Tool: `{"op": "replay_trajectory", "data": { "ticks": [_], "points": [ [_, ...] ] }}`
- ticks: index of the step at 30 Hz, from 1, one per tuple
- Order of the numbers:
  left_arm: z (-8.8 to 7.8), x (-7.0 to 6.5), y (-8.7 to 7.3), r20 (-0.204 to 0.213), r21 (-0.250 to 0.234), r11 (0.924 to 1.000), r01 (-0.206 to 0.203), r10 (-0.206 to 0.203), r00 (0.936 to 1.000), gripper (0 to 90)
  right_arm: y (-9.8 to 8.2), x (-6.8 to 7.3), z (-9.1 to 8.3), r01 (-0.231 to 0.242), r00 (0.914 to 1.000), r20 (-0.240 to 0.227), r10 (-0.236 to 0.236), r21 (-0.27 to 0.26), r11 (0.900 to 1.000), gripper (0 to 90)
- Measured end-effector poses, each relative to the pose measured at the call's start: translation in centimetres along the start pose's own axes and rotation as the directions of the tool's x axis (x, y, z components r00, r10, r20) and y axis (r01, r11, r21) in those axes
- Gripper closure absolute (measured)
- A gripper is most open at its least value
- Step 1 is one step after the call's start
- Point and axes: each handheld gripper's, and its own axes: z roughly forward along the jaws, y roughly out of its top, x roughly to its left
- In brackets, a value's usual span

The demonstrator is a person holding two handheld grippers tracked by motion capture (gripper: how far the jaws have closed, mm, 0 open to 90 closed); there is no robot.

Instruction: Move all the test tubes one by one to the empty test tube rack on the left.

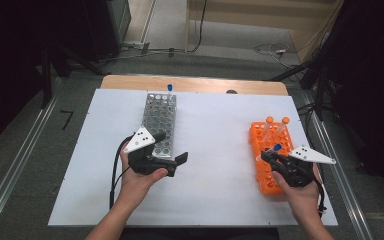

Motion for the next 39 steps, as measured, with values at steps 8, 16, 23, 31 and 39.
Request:
{"op": "replay_trajectory", "data": {
  "ticks": [8,16,23,31,39],
  "points": [
    [0.7,-0.8,-0.1,0.028,0.011,0.9999,-0.007,0.006,0.9996,0.0,-0.2,2.2,0.9,0.028,0.9948,-0.099,-0.026,0.020,0.999,75.0],
    [1.3,-1.7,-0.3,0.057,0.024,0.9996,-0.018,0.016,0.9983,0.2,-0.4,4.2,1.7,0.054,0.9840,-0.172,-0.048,0.034,0.998,75.0],
    [2.0,-2.6,-0.5,0.081,0.032,0.9991,-0.027,0.024,0.9964,0.9,-0.6,6.0,2.4,0.092,0.9700,-0.230,-0.079,0.046,0.995,75.1],
    [3.2,-3.9,-0.8,0.141,0.048,0.9980,-0.041,0.034,0.9894,5.7,-0.9,8.2,3.3,0.156,0.9447,-0.300,-0.132,0.056,0.986,75.1],
    [4.5,-5.4,-1.2,0.237,0.071,0.9944,-0.078,0.059,0.9697,18.9,-1.1,9.4,3.6,0.196,0.9230,-0.348,-0.164,0.058,0.979,75.1]
  ]
}}
